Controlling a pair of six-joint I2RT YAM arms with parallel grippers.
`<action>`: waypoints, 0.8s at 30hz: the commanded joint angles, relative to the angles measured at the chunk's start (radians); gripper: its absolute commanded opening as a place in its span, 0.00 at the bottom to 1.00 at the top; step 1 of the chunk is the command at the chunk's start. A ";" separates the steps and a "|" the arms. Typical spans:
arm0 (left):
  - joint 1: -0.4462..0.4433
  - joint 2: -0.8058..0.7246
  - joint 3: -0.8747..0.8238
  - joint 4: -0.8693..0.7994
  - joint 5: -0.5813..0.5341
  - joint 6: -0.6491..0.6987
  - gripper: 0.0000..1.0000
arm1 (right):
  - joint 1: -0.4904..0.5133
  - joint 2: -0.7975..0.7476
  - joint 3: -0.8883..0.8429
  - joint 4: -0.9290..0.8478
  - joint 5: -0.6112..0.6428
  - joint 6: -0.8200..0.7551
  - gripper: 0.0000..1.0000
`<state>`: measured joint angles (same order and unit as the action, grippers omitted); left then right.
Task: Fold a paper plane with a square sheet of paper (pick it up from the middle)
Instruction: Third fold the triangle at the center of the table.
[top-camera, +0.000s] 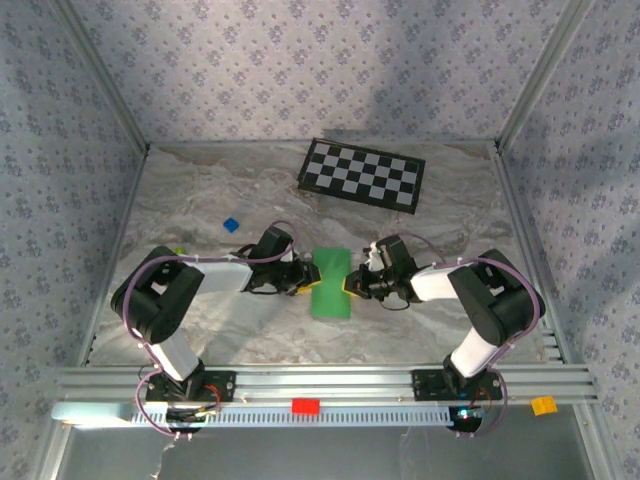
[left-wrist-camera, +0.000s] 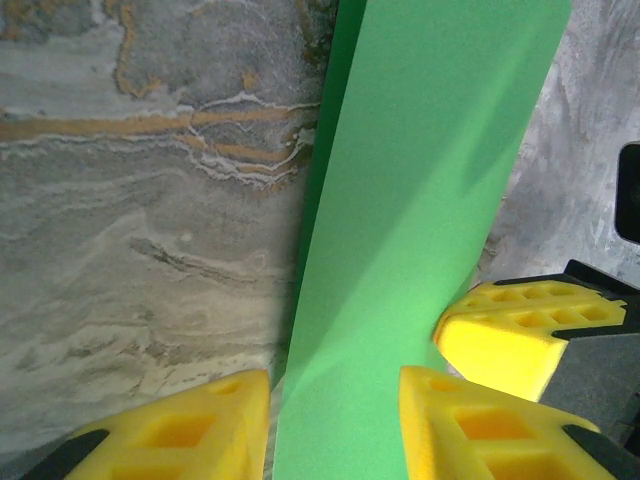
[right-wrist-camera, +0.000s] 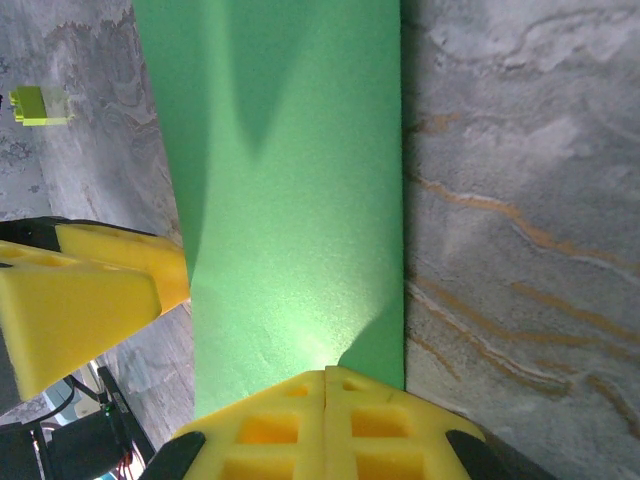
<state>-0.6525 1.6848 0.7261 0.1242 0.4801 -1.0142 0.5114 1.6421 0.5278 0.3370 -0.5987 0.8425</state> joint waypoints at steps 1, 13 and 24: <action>0.001 0.007 0.011 -0.041 0.002 0.013 0.38 | -0.011 0.032 -0.027 -0.084 0.068 -0.001 0.04; 0.001 0.020 0.009 0.025 0.048 -0.013 0.33 | -0.013 0.033 -0.025 -0.082 0.063 0.001 0.03; 0.001 0.013 -0.004 0.051 0.046 -0.026 0.31 | -0.013 0.030 -0.030 -0.079 0.062 0.001 0.03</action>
<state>-0.6518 1.6917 0.7258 0.1467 0.5091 -1.0275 0.5106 1.6421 0.5278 0.3370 -0.5991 0.8429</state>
